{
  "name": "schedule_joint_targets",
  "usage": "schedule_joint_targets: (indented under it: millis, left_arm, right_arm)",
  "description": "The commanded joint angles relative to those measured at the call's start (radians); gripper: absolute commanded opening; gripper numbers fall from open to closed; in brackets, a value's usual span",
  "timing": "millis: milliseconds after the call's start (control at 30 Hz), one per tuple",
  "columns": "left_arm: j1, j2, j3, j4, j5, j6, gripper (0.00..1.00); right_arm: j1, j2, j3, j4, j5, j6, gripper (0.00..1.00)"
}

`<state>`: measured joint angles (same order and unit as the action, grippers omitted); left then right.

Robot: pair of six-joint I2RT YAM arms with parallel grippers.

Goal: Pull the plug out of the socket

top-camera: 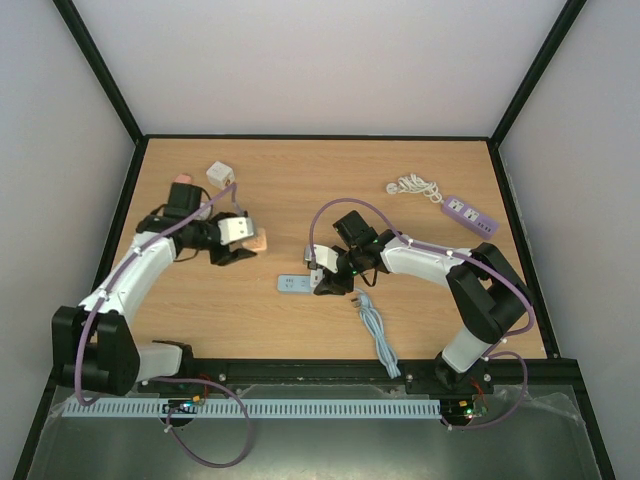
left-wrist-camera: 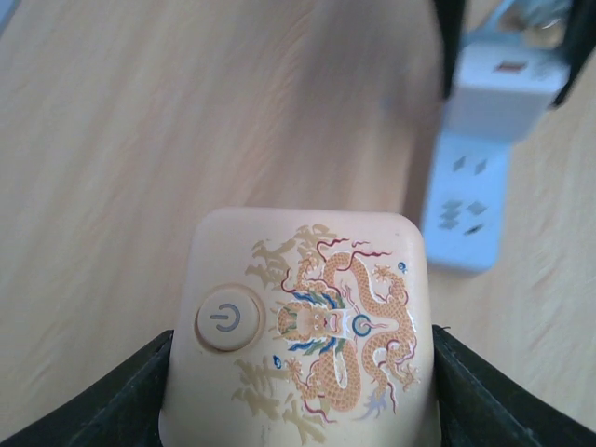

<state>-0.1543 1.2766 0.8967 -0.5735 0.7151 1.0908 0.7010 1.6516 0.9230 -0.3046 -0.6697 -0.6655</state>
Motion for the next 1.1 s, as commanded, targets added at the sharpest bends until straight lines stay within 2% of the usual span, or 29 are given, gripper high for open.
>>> schedule_joint_targets:
  millis: [0,167,333,767,1067]
  left_arm:
    - [0.100,-0.022,0.110,-0.162,-0.116,0.177,0.36]
    - [0.190,-0.013,0.180,-0.235,-0.246,0.288,0.36]
    - [0.213,0.005,0.197,-0.240,-0.500,0.388,0.36]
    - [0.222,0.072,0.142,-0.225,-0.918,0.529,0.36]
    - [0.220,0.180,0.100,-0.144,-1.110,0.563,0.38]
  right_arm:
    - [-0.001,0.070,-0.034,-0.038,0.200,0.016,0.02]
    - [0.000,0.069,-0.038,-0.036,0.205,0.020,0.02]
    - [-0.001,0.075,-0.033,-0.039,0.207,0.021,0.02]
    - [0.000,0.079,-0.032,-0.037,0.211,0.026,0.02]
    - [0.000,0.085,-0.027,-0.037,0.215,0.028,0.02]
